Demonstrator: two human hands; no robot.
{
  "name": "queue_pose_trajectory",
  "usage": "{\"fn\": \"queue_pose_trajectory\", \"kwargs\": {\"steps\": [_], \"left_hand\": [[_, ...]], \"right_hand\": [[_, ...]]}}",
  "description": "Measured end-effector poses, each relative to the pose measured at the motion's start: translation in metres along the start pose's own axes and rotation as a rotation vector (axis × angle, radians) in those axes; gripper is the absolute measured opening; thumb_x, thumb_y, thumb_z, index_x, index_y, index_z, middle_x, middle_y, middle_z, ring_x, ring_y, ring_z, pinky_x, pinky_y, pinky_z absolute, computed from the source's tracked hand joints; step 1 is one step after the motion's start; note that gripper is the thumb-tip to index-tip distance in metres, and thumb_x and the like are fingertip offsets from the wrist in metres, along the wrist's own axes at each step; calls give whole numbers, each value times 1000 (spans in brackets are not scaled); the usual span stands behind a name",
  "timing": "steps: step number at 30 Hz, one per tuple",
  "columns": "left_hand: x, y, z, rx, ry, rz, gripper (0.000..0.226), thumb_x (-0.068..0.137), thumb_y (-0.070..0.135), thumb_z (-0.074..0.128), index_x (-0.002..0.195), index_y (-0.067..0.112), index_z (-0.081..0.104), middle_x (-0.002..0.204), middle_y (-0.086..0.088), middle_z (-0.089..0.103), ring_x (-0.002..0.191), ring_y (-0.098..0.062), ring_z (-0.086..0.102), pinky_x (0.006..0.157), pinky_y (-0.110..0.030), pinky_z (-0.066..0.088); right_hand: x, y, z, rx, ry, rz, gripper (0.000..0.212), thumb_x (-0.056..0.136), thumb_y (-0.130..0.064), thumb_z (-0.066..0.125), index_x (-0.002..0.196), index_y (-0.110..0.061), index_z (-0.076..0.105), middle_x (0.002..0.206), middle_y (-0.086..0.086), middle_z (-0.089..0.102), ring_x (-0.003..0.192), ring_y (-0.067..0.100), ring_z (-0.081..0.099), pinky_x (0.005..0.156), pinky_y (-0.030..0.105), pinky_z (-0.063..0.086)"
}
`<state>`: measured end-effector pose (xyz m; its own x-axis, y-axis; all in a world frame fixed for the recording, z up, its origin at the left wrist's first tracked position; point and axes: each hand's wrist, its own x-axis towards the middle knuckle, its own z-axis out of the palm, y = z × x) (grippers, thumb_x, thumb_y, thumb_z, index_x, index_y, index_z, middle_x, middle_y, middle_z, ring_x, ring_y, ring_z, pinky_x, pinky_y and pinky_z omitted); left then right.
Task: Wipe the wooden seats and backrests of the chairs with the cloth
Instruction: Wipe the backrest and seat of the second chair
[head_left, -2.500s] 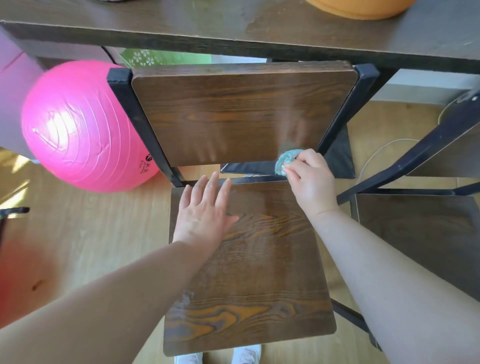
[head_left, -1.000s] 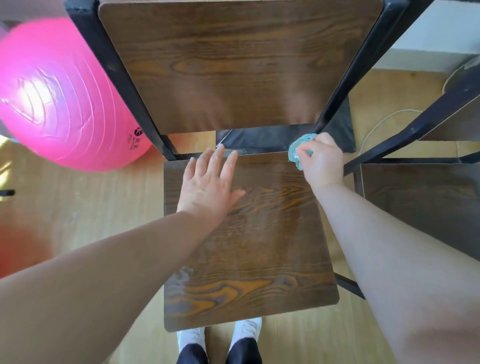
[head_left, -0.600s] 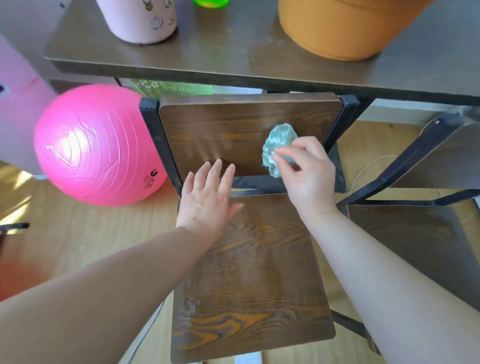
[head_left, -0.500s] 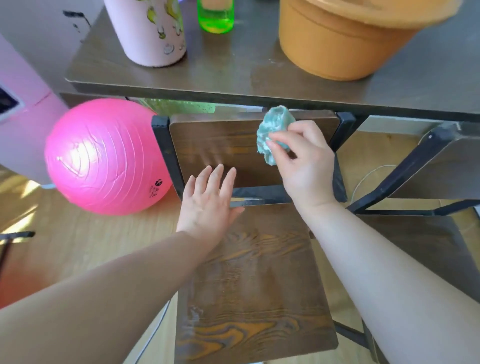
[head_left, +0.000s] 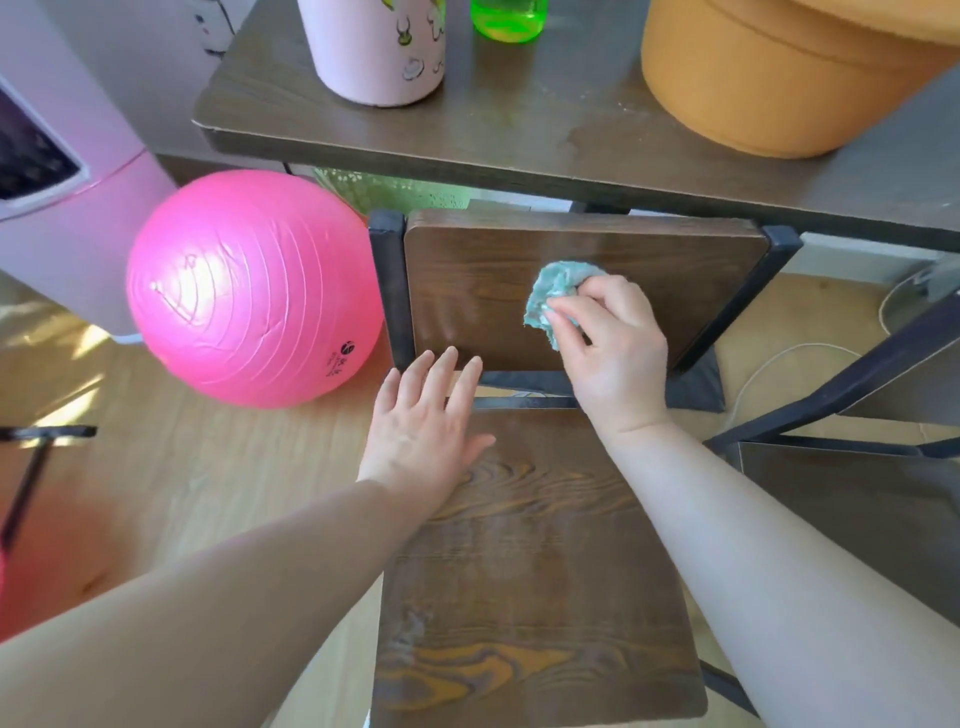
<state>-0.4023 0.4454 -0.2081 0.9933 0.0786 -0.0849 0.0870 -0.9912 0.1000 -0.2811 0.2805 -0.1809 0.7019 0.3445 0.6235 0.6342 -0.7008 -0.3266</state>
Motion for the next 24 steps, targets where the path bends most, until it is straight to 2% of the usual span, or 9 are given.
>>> {"fn": "queue_pose_trajectory", "kwargs": {"steps": [3, 6, 11, 14, 15, 21, 24], "left_hand": [[-9, -6, 14, -16, -23, -22, 82, 91, 60, 47, 155, 24, 7, 161, -3, 13, 148, -26, 9, 120, -47, 11], [-15, -12, 27, 7, -77, -31, 83, 92, 61, 43, 154, 24, 3, 161, -3, 9, 148, -26, 6, 120, -47, 10], [-23, -20, 38, -21, -126, -62, 81, 94, 60, 42, 154, 25, 0, 162, -3, 7, 148, -26, 5, 120, -47, 9], [-26, -21, 37, -21, -122, -60, 80, 94, 60, 41, 154, 25, 1, 162, -3, 7, 148, -27, 5, 120, -47, 10], [-26, -21, 35, -17, -113, -54, 80, 94, 60, 41, 154, 25, 1, 162, -3, 7, 148, -27, 5, 120, -47, 10], [-23, -11, -3, 11, -29, 11, 82, 93, 60, 43, 154, 24, 2, 162, -3, 8, 148, -26, 8, 119, -46, 13], [-21, -6, -30, 20, 7, 67, 82, 93, 60, 42, 154, 25, 0, 162, -3, 6, 148, -26, 5, 120, -47, 11]], "right_hand": [[-38, 10, 25, 18, -131, 42, 12, 90, -15, 65, 89, -8, 74, 92, 5, 61, 84, 25, 56, 73, 31, 49], [-62, 11, 42, 22, -209, 130, 11, 88, -16, 65, 85, -10, 74, 89, 3, 59, 82, 26, 54, 68, 31, 47], [-80, 8, 51, 59, -356, 258, 10, 87, -15, 68, 89, -8, 75, 93, 5, 59, 87, 22, 57, 74, 21, 43], [-85, 9, 49, 137, -490, 474, 12, 87, -21, 71, 93, -12, 75, 98, -3, 58, 91, 12, 57, 71, 2, 35], [-88, 10, 46, 135, -513, 536, 13, 87, -24, 71, 95, -14, 75, 100, -6, 57, 91, 10, 57, 68, 1, 35], [-84, -11, -7, 150, -448, 691, 12, 88, -32, 69, 98, -25, 67, 108, -11, 57, 93, 3, 56, 60, 0, 37], [-63, -25, -50, 218, -323, 763, 27, 85, -30, 74, 104, -28, 54, 105, -12, 59, 91, 2, 60, 59, 4, 40]]}}
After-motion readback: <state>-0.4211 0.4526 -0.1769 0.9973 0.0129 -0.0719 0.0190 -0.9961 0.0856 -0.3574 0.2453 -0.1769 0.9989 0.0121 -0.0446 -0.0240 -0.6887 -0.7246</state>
